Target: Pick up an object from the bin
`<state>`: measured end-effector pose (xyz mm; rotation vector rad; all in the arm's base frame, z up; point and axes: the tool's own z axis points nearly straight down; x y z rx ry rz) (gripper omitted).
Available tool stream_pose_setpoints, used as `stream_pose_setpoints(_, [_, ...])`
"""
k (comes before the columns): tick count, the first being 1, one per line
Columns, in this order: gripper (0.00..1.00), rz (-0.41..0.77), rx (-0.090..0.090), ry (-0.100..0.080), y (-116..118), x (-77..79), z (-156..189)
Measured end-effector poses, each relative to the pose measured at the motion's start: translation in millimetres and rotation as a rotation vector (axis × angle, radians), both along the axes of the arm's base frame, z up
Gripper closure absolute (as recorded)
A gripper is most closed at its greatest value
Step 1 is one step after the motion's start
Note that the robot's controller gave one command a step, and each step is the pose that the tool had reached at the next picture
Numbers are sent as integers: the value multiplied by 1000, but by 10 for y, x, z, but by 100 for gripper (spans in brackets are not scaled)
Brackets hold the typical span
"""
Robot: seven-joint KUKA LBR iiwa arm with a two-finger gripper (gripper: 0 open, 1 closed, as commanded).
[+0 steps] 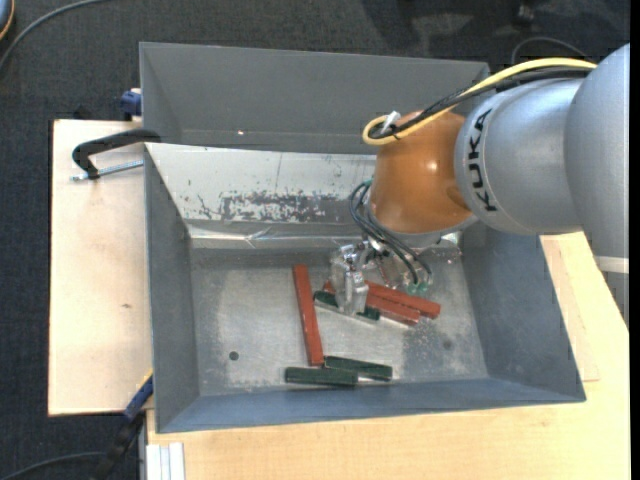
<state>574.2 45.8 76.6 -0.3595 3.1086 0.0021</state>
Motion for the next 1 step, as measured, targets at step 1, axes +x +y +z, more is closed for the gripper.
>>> stream_pose_setpoints(1, [0, 0, -1, 6, -5, -24, -43])
